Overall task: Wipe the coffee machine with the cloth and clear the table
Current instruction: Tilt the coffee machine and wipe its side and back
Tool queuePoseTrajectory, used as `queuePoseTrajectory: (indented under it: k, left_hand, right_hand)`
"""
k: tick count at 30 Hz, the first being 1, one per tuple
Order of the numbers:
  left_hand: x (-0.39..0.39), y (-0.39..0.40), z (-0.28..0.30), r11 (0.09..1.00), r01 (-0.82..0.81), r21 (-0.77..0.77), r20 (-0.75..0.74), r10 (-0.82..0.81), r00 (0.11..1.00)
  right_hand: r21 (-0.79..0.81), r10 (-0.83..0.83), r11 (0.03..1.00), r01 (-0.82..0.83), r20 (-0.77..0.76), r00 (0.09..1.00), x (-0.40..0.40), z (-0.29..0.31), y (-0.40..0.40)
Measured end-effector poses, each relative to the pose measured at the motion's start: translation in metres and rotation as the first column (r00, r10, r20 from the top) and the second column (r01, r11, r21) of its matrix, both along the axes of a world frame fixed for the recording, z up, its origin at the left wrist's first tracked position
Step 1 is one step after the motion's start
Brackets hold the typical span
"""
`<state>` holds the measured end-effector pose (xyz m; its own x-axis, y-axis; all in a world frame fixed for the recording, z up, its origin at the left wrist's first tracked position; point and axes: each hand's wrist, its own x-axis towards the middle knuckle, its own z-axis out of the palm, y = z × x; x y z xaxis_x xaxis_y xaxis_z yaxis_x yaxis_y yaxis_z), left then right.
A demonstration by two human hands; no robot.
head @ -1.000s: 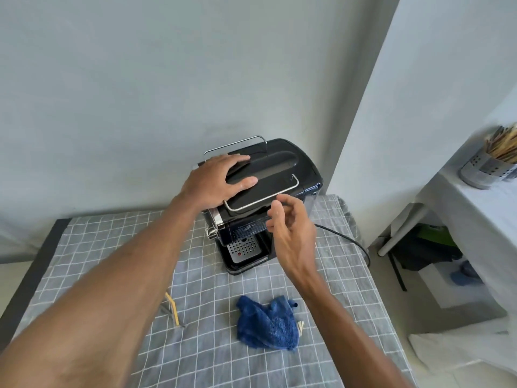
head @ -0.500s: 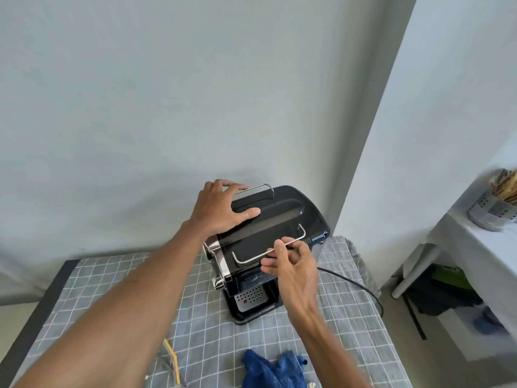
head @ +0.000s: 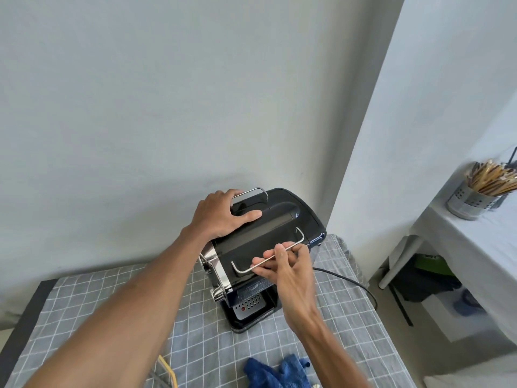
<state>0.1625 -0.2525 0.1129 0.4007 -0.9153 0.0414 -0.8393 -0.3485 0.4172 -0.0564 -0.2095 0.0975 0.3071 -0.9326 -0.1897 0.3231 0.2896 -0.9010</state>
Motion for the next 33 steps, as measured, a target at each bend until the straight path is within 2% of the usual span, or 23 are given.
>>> queuePoseTrajectory:
  k: [9,17,23,29,33]
  left_hand:
    - [-0.001,0.006,0.018,0.992,-0.048,0.117,-0.154,0.066,0.986]
    - [-0.008,0.022,0.022,0.988,-0.145,0.053,-0.232,0.153,0.96]
    - [-0.022,0.037,0.036,0.979,-0.202,-0.032,-0.242,0.189,0.952]
    - [-0.047,0.053,0.031,0.938,-0.334,-0.091,-0.407,0.271,0.872]
    - [-0.057,0.061,0.022,0.916,-0.394,-0.074,-0.491,0.311,0.814]
  right_hand:
    - [0.004,0.034,0.999,-0.034,-0.011,0.999,-0.011,0.001,-0.009]
    - [-0.087,0.112,0.987,-0.134,-0.226,0.968,-0.034,0.018,-0.044]
    - [-0.206,0.104,0.952,-0.227,-0.478,0.872,-0.05,0.034,-0.087]
    - [-0.225,0.176,0.911,-0.345,-0.544,0.82,-0.048,0.044,-0.114]
    - [-0.223,0.167,0.908,-0.354,-0.582,0.796,-0.043,0.037,-0.123]
